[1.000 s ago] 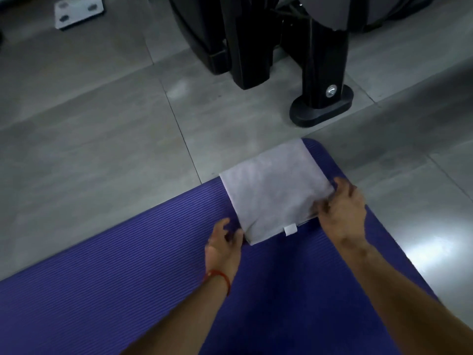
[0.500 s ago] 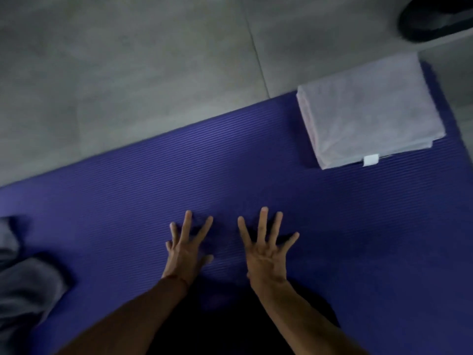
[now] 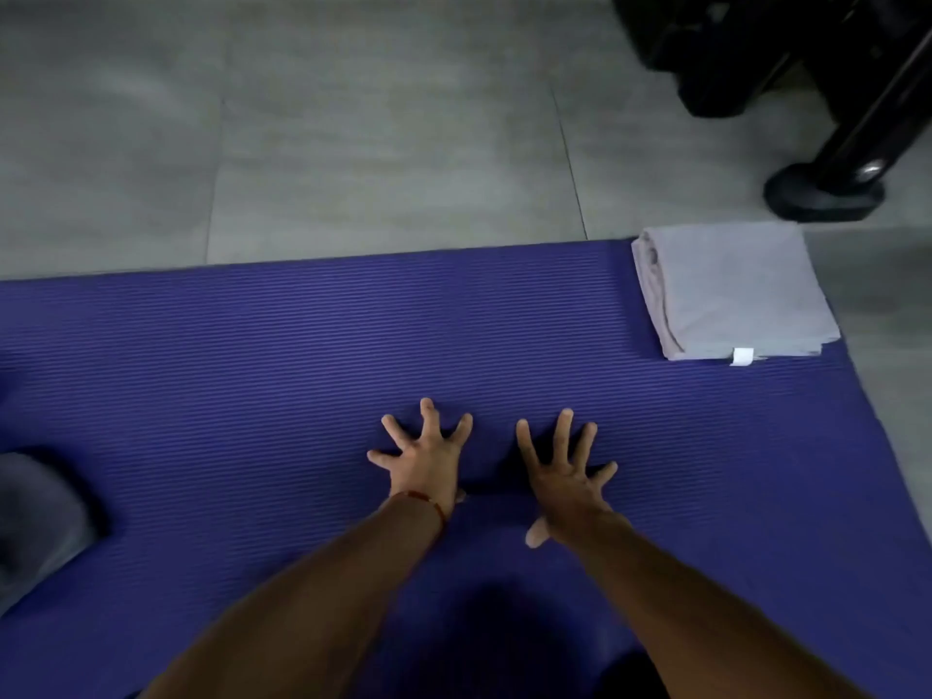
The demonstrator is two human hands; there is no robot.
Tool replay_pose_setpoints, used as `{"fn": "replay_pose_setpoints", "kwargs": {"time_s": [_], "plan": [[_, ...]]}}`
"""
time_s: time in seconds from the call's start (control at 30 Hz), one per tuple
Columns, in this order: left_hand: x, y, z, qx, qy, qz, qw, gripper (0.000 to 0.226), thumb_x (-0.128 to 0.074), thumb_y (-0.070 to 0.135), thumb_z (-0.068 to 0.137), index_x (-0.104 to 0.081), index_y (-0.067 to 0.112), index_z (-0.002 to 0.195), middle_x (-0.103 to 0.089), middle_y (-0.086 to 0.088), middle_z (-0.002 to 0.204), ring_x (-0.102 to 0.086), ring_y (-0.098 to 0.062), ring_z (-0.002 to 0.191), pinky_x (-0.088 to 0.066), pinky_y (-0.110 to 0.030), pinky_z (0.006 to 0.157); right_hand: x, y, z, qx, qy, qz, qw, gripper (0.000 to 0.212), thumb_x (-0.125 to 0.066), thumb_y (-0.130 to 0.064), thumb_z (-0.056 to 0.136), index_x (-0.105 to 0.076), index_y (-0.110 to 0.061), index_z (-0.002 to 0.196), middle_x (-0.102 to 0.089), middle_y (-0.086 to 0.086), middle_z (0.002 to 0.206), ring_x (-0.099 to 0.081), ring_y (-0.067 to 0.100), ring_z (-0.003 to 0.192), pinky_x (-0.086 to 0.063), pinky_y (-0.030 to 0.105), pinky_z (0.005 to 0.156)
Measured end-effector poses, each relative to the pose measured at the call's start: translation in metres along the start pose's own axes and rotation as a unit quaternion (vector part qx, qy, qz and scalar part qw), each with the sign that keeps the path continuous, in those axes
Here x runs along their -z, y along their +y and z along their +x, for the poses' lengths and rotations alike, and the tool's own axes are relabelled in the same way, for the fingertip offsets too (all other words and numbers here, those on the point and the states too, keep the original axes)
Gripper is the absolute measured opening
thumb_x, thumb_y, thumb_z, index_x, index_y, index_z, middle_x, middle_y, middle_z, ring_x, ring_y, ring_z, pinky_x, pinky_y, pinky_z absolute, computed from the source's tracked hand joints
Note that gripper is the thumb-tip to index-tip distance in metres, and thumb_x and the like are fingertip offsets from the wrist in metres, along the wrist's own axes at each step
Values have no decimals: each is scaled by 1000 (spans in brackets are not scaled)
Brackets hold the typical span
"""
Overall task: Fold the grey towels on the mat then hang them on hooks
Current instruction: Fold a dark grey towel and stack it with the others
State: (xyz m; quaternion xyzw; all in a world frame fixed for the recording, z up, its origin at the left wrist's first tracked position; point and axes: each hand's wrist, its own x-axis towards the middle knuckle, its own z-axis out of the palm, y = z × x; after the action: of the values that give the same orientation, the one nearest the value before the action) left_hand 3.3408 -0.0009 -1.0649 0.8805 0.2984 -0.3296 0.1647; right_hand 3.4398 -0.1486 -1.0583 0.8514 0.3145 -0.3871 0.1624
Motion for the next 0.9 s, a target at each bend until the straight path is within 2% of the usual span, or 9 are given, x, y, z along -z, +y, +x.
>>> {"fn": "replay_pose_setpoints", "kwargs": {"time_s": [0.23, 0.33, 0.4, 0.5, 0.6, 0.67, 0.7, 0.83, 0.9], "plan": [[-2, 1, -2, -7, 14, 5, 1000, 110, -78, 34, 86, 5, 46, 157, 19, -11, 164, 10, -63, 143, -22, -84, 102, -4, 3, 2, -17, -5, 1, 1000, 152, -92, -46, 67, 36, -42, 149, 46, 19, 154, 31, 55, 142, -17, 81, 108], [-7, -4, -7, -27, 28, -23, 999, 102, -75, 33, 89, 0, 47, 157, 20, -9, 165, 13, -60, 144, -17, -82, 106, -6, -7, -4, -47, 11, -5, 999, 149, -93, -35, 69, 30, -40, 153, 36, 18, 160, 18, 54, 148, -31, 72, 111], [-16, -12, -13, -53, 52, -30, 997, 90, -68, 36, 94, -5, 46, 158, 17, -7, 166, 14, -56, 146, -14, -79, 110, -11, -23, -14, -59, 36, -18, 997, 135, -86, -16, 80, 23, -31, 158, 23, 22, 164, 2, 56, 150, -44, 60, 109], [-45, -36, -37, -105, 106, 9, 989, 66, -49, 39, 104, -12, 40, 159, 5, -4, 168, 8, -48, 150, -13, -70, 117, -32, -51, -40, -40, 63, -57, 996, 104, -64, 4, 93, 10, -23, 162, 7, 25, 167, -16, 54, 149, -46, 49, 109], [-84, -71, -89, -159, 146, 70, 974, 59, -45, 33, 105, -22, 27, 158, -14, -7, 165, -11, -40, 151, -26, -56, 118, -58, -70, -72, -9, 84, -98, 992, 81, -56, -3, 98, -9, -14, 162, -18, 29, 162, -39, 45, 141, -44, 46, 109], [-107, -105, -132, -192, 143, 77, 968, 53, -48, 28, 99, -38, 21, 151, -33, -7, 155, -32, -34, 142, -38, -48, 110, -62, -90, -92, 44, 83, -91, 991, 58, -57, -13, 97, -39, -14, 152, -44, 19, 150, -51, 34, 132, -47, 44, 106], [-116, -125, -152, -196, 139, 58, 969, 48, -48, 27, 97, -46, 21, 144, -43, -4, 147, -43, -31, 135, -42, -45, 105, -60, -104, -101, 89, 80, -85, 989, 52, -56, -16, 97, -46, -21, 148, -46, 13, 151, -51, 31, 133, -47, 44, 107], [-138, -229, -202, -113, 230, -44, 966, 48, -48, 30, 86, -58, 31, 133, -57, 7, 133, -59, -24, 116, -52, -41, 94, -55, -180, -135, 237, 67, -67, 967, 62, -46, -20, 102, -28, -41, 157, 11, -9, 170, -17, 23, 155, -30, 44, 120], [-135, -292, -208, -56, 320, 19, 946, 41, -60, 26, 73, -69, 26, 113, -63, 1, 125, -61, -28, 111, -54, -50, 88, -55, -221, -151, 312, 73, -86, 943, 59, -43, -21, 105, -25, -42, 157, 18, -12, 168, -8, 19, 157, -25, 42, 122]]}}
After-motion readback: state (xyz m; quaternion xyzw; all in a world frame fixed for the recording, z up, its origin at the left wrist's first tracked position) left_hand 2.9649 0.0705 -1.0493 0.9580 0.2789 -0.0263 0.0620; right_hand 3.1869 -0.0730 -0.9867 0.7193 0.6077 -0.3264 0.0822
